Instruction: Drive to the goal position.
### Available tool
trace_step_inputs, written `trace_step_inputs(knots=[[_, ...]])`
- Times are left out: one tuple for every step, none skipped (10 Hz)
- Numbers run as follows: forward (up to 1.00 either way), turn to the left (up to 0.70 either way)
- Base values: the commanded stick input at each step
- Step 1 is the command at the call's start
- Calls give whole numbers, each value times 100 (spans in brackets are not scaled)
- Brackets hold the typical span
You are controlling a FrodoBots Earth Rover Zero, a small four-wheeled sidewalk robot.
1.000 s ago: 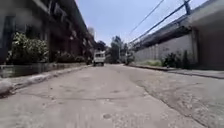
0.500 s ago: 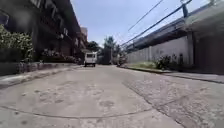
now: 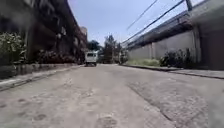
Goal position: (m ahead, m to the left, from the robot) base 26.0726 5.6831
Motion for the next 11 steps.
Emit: trace_step_inputs(knots=[[100, 0], [100, 0], [100, 0], [100, 0], [100, 0], [100, 0], [100, 0], [100, 0], [100, 0], [100, 0], [100, 0]])
